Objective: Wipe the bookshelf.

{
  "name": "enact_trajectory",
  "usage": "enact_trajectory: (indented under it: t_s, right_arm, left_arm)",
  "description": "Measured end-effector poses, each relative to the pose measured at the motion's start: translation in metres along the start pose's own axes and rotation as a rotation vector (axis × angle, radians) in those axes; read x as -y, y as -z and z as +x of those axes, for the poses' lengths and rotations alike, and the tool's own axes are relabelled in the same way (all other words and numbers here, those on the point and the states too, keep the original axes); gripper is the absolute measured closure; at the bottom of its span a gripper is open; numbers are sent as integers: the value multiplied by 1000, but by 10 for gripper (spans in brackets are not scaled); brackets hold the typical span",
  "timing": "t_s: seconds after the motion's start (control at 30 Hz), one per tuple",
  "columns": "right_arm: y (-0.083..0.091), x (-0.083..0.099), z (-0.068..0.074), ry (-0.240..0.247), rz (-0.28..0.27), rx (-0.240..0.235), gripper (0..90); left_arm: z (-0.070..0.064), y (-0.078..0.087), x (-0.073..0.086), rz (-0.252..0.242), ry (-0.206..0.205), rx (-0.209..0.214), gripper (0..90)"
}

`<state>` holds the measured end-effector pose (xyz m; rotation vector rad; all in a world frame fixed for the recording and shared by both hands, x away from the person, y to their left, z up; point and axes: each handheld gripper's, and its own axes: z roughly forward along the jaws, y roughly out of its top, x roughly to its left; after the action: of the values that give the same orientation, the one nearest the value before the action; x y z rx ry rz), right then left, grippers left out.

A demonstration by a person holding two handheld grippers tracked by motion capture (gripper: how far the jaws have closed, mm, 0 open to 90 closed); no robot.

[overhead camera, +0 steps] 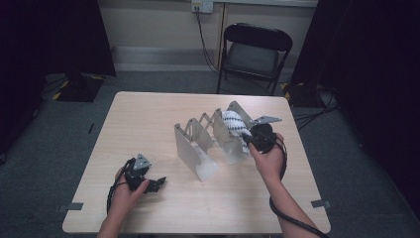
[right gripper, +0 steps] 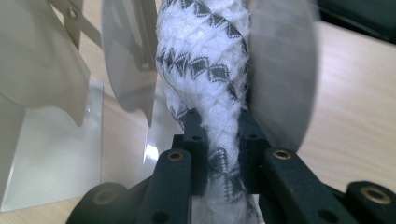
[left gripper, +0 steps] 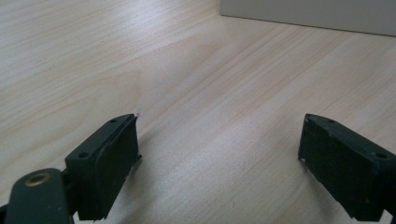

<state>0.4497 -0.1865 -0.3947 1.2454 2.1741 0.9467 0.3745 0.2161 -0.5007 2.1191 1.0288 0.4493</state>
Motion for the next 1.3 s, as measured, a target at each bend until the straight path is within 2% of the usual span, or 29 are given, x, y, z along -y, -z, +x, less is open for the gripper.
enact_trajectory:
  t_s: [0.37,0.57,0.77,0.97,1.2,1.23,1.3]
  right_arm:
    - [-36,39,2,-32,74,-12,782]
    - [-43,57,3,-40,101,-18,780]
    - [-43,62,4,-39,114,-23,780]
    - [-31,51,5,-39,87,-22,780]
    - [5,6,2,-23,9,-6,780]
    - [5,6,2,-23,9,-6,780]
    - [18,-12,1,-26,-32,-6,780]
  left_arm:
    - [0,0,0,0,0,1,119]
    - [0,0,0,0,0,1,119]
    - [0,0,0,0,0,1,119]
    - [0,0,0,0,0,0,119]
    - [0,0,0,0,-1,1,119]
    - [0,0,0,0,-1,1,119]
    - [0,0,0,0,-1,1,119]
